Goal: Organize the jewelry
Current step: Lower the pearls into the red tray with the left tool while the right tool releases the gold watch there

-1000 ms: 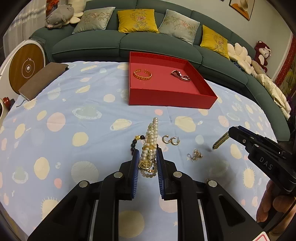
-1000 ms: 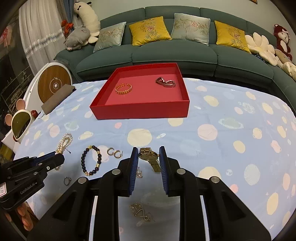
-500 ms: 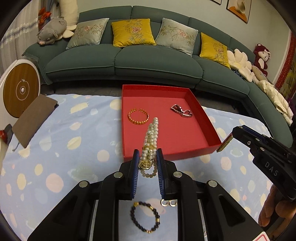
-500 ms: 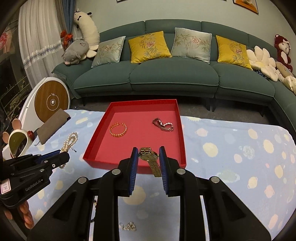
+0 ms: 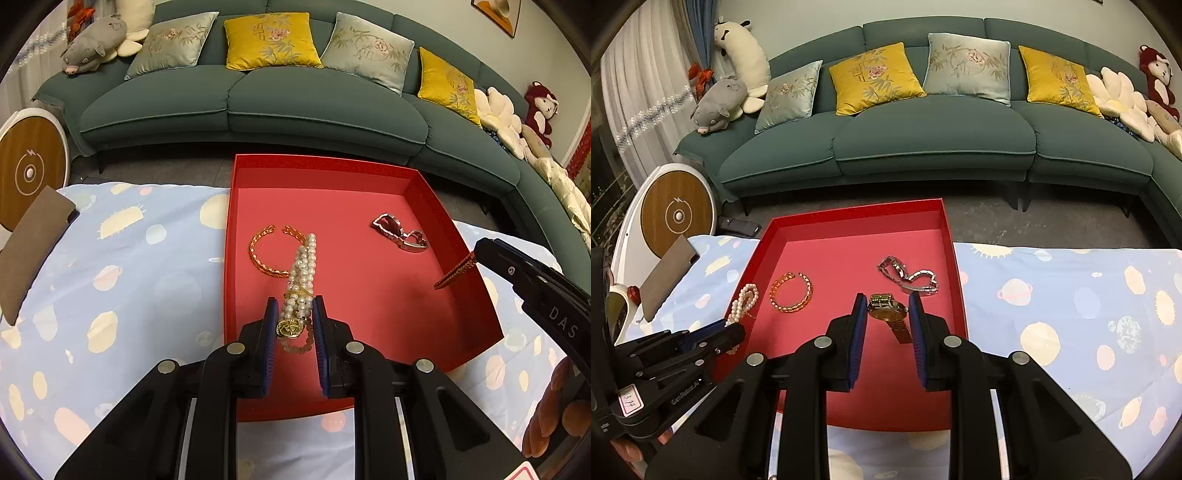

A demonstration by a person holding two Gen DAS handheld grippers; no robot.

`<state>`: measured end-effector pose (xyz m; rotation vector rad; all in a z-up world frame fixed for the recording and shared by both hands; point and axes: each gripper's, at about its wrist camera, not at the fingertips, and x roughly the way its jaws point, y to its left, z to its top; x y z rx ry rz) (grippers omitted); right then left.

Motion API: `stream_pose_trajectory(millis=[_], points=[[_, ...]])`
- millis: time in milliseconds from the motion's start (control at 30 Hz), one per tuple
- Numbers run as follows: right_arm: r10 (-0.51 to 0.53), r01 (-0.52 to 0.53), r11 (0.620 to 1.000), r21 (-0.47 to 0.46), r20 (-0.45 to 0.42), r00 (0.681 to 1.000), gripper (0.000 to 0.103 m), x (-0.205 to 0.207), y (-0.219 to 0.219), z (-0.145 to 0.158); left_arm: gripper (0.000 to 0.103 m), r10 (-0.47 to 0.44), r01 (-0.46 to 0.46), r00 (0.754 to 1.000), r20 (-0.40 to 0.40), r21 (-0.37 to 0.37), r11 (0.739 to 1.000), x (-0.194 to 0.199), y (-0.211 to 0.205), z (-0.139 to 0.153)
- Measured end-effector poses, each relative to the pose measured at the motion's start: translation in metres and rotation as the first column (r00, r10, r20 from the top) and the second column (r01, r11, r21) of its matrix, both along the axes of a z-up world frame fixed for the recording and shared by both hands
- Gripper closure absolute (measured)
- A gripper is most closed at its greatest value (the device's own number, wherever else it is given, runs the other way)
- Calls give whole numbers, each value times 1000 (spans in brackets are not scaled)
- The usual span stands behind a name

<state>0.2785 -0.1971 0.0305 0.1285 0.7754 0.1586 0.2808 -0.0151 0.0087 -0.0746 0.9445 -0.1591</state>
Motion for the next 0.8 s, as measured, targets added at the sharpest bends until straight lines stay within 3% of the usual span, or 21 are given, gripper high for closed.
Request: stream_pose_trajectory(millis=[467, 800], points=[[-8, 8, 1000, 12, -37, 999, 80, 25, 1, -25, 86, 31, -32, 999, -23, -40, 999, 17, 6, -13], [-37, 35, 999, 38, 30, 999, 72, 15, -9, 0, 85, 97, -97, 995, -16, -57, 994, 17, 20, 0]])
